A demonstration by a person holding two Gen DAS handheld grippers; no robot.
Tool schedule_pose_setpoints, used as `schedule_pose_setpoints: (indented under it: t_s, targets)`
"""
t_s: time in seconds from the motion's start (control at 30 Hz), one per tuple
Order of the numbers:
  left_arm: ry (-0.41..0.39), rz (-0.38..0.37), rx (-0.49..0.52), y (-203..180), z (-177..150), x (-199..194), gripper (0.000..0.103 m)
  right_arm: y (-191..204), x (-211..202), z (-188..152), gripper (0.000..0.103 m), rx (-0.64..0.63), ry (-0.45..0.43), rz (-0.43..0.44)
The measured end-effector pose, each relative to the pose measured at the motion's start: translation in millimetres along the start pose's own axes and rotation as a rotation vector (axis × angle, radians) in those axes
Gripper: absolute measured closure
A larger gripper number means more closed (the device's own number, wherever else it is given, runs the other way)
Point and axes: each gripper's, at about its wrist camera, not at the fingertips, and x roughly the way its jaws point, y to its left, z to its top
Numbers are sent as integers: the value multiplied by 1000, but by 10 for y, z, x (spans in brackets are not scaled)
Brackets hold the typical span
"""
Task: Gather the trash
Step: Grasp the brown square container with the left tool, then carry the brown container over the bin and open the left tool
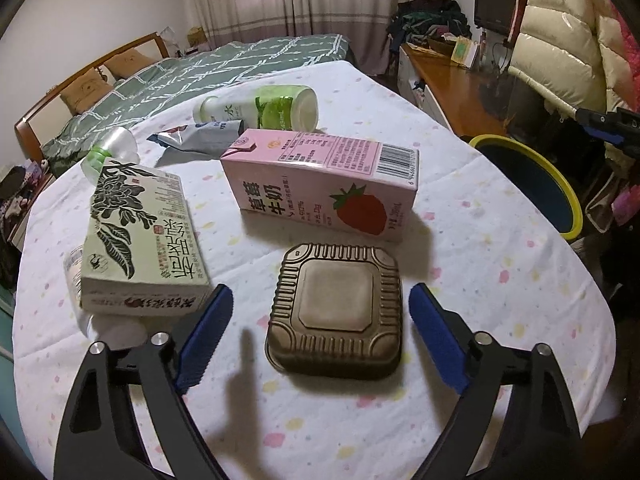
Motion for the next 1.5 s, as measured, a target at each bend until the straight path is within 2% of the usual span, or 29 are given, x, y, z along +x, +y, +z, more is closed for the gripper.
schedule_pose_setpoints:
  t_s: [0.23, 0.3, 0.57, 0.77, 1.0, 1.07, 1.2, 1.37, 1.5]
  targets:
    - [21, -15, 9, -11, 8, 96, 30, 15, 29, -29, 64, 2, 6, 11]
    - [18, -24, 12, -29, 16, 100, 37, 15, 25, -35, 64, 0, 6, 13]
    - [-19, -25, 34, -131, 42, -83, 38, -15, -67, -116, 64, 8, -10, 17]
    - [-58, -70, 81, -378, 146, -283, 38, -92, -220, -305, 64, 17, -23, -10]
    - [-69, -138, 158, -857, 407, -256, 38, -329, -430, -526, 64, 36, -38, -78]
    - [-68, -181, 183, -1050, 519, -223, 38, -428, -487, -567, 64, 47, -45, -101]
    - [-84, -220, 241, -1432, 693, -193, 38, -639, -588, -635, 64, 74, -52, -132]
    - [-75, -282, 299, -1959, 975, -47, 38, -900, -686, -723, 64, 117, -60, -160]
    - [-65, -303, 325, -2322, 1169, 131, 38, -1039, -732, -776, 64, 138, -61, -176]
